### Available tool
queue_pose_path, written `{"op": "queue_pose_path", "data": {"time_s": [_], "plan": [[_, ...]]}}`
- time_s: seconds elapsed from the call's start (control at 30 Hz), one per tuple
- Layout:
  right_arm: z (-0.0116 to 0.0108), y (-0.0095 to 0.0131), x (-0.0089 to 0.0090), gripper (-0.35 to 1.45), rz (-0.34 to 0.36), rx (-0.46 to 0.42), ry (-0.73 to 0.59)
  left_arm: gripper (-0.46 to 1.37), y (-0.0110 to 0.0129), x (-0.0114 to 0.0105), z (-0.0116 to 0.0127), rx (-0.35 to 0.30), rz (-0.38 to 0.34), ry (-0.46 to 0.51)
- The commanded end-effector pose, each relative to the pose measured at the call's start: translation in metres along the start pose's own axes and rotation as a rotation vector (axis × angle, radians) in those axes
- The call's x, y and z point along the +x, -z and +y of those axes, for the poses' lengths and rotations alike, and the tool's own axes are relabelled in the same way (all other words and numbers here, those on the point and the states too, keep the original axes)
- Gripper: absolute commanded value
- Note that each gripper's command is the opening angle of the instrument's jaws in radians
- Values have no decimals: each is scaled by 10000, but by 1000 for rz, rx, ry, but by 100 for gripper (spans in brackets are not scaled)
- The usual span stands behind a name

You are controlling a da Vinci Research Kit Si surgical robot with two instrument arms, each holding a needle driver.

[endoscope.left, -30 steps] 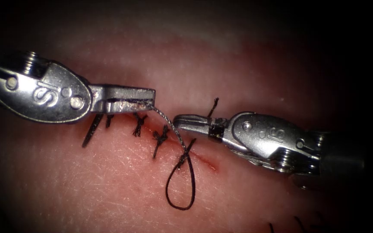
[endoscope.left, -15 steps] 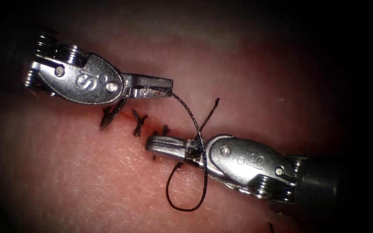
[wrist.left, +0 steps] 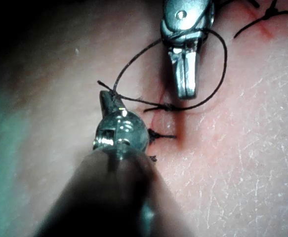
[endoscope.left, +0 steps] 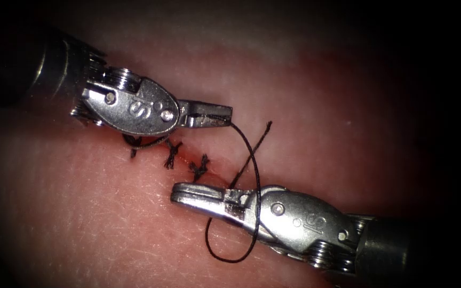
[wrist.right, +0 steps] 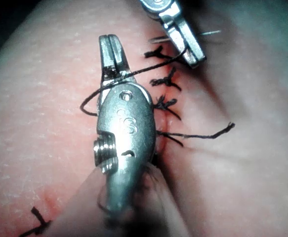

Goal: Wound Closure
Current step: Wrap the suture once counter-clockwise around the right gripper

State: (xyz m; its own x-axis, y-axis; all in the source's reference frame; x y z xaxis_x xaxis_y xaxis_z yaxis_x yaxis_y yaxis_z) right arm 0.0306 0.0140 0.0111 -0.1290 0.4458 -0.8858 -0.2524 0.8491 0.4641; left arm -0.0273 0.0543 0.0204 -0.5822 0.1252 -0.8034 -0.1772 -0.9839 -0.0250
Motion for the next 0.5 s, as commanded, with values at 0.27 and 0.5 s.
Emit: {"op": "queue_pose_path", "data": {"time_s": [0.27,0.5], "plan": [[8,-3,6,-35,127,-147,-110,-35,-10,-16,19,-10,10,22],[19,-4,-1,-35,141,-299,-143,-35,-13,-21,30,-9,9,34]]}}
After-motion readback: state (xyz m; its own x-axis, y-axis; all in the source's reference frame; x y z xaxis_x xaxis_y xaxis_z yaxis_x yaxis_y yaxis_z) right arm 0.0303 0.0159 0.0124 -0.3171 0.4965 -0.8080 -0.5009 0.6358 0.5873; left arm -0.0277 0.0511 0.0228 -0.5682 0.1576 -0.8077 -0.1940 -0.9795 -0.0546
